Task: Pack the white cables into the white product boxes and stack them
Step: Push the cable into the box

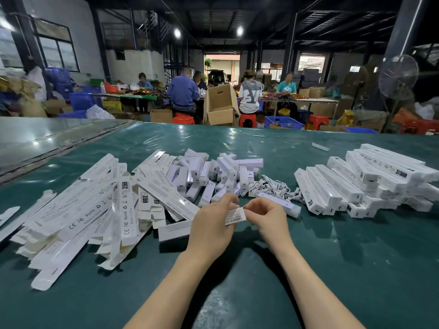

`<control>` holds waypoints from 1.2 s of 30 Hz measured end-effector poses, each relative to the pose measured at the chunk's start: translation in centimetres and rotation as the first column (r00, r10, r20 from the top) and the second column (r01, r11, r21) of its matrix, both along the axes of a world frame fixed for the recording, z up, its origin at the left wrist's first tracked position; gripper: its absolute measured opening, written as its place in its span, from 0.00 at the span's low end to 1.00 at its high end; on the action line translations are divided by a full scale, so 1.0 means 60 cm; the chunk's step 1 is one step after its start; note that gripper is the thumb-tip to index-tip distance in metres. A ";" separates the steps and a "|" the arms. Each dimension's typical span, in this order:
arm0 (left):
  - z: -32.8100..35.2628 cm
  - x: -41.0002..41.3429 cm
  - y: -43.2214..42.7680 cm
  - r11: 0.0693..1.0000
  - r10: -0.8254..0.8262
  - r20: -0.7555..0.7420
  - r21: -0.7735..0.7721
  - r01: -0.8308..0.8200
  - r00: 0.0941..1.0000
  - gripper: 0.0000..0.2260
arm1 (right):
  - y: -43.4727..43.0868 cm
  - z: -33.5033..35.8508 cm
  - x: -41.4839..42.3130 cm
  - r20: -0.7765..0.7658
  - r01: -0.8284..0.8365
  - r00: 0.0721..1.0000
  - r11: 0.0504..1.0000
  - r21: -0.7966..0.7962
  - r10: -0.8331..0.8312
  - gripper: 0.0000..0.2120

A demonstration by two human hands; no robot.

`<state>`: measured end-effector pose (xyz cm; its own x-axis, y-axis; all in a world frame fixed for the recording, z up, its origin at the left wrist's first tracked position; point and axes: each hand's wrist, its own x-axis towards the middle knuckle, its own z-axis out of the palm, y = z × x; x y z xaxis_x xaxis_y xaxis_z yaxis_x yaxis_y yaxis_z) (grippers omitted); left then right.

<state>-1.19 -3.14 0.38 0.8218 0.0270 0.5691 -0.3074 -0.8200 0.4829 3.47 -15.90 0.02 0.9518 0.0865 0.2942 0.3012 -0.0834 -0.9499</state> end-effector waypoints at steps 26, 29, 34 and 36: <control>0.002 0.001 -0.009 0.998 0.015 0.019 0.058 -0.016 1.000 0.18 | -0.006 -0.001 0.002 0.005 -0.020 1.000 0.998 -0.061 0.021 0.14; 0.004 0.001 -0.004 0.998 0.009 0.012 0.061 -0.009 1.000 0.17 | -0.009 0.000 0.002 -0.038 -0.057 0.998 0.998 -0.004 0.057 0.11; 0.004 0.000 -0.002 0.985 0.001 0.000 0.171 -0.001 1.000 0.16 | -0.005 0.005 0.000 -0.087 -0.136 0.985 0.984 0.112 0.146 0.14; 0.004 0.001 0.000 0.986 0.010 -0.011 0.165 -0.008 1.000 0.16 | -0.005 0.007 -0.001 -0.050 -0.123 0.990 0.987 0.103 0.129 0.16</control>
